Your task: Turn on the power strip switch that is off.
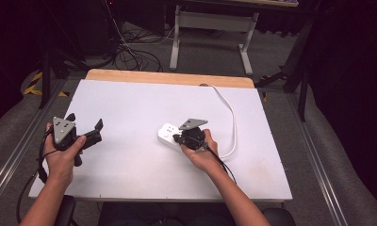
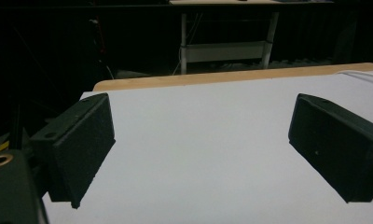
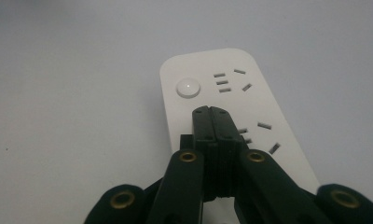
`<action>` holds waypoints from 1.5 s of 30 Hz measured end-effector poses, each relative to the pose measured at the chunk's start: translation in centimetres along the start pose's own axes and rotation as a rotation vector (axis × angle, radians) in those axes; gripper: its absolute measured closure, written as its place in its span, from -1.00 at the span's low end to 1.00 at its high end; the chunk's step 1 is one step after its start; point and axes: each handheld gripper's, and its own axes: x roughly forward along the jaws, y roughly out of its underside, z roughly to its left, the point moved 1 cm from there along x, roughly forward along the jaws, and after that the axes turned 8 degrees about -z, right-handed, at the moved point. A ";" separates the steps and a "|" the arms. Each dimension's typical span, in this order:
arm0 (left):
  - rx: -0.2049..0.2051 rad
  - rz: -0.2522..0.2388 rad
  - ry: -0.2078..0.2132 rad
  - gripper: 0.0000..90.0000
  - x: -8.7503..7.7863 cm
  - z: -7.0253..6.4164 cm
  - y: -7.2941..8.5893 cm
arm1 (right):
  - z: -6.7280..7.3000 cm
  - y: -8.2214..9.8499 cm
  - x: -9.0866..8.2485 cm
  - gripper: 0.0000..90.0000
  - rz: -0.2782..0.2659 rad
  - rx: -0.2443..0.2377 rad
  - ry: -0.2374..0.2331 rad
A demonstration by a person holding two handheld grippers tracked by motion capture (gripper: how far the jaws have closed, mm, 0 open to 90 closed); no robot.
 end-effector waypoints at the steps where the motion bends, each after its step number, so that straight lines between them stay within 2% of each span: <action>1: -0.001 0.000 0.000 -0.83 0.0 0.0 0.0 | 0.0 0.0 0.0 1.00 0.000 0.000 0.000; 14: -0.002 0.000 0.006 -0.83 0.1 -0.1 0.0 | 0.2 -0.1 0.0 1.00 0.005 -0.011 0.012; 17: -0.003 -0.003 0.004 -0.83 0.1 -0.1 0.0 | 0.2 -0.1 0.0 1.00 0.007 -0.007 0.016; 24: -0.008 -0.003 -0.002 -0.83 0.1 0.1 0.0 | -0.2 -0.3 -0.1 1.00 0.008 0.040 0.005; 25: -0.008 -0.002 -0.001 -0.83 0.2 0.1 0.0 | -0.3 -0.3 -0.2 1.00 0.017 0.031 0.016; 26: -0.009 -0.002 0.001 -0.83 0.2 0.1 0.0 | -0.4 -0.2 -0.3 1.00 0.014 0.044 0.011; 35: -0.010 0.001 0.002 -0.83 0.2 0.0 0.0 | -0.3 -0.2 -0.3 1.00 0.016 0.033 0.017; 44: -0.013 0.000 0.000 -0.83 0.2 0.2 0.1 | -0.5 -0.3 -0.5 1.00 -0.005 0.034 0.026; 45: -0.015 0.000 -0.002 -0.83 0.3 0.2 0.1 | -0.7 -0.2 -0.6 1.00 -0.030 0.043 0.022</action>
